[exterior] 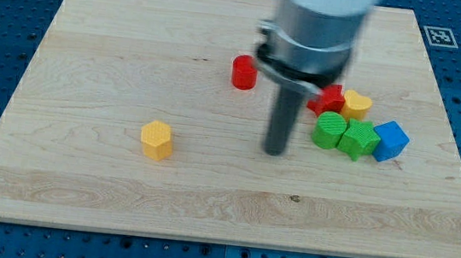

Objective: Push the red circle to the blue triangle

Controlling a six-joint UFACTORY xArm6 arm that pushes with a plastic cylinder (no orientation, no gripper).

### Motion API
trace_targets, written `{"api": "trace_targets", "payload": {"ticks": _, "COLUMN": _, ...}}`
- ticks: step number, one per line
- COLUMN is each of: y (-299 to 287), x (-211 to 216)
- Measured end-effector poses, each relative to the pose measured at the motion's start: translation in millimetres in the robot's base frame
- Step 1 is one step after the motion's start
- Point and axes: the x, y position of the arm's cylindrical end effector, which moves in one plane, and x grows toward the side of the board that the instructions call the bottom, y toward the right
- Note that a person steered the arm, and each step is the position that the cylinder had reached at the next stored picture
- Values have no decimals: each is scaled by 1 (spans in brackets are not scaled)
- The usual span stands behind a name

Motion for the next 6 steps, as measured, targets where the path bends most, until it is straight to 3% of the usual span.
{"api": "trace_targets", "payload": {"ticks": 2, "y": -79, "x": -84}}
{"api": "trace_targets", "payload": {"ticks": 4, "y": -21, "x": -124}}
{"api": "trace_targets", "payload": {"ticks": 6, "y": 26, "x": -124}}
